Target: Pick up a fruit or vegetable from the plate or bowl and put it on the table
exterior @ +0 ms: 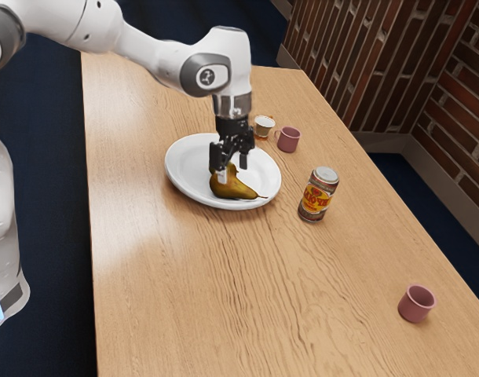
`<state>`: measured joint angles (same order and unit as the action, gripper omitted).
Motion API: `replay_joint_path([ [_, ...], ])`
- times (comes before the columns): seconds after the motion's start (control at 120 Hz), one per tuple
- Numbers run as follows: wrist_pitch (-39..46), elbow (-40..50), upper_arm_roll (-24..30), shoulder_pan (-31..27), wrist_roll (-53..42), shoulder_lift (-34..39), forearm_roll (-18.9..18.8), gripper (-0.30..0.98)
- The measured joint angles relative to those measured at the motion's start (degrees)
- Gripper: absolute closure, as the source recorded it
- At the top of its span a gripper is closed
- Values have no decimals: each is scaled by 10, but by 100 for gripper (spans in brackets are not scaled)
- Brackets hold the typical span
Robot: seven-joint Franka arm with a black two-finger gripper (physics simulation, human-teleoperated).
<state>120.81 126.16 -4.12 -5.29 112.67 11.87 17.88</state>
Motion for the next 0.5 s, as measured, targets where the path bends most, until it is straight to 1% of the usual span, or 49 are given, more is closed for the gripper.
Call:
replay_joint_path([
  [0.3,3,29,2,-5,3,27,5,0],
  [0.5,4,33,-2,-23,2,21,3,0],
])
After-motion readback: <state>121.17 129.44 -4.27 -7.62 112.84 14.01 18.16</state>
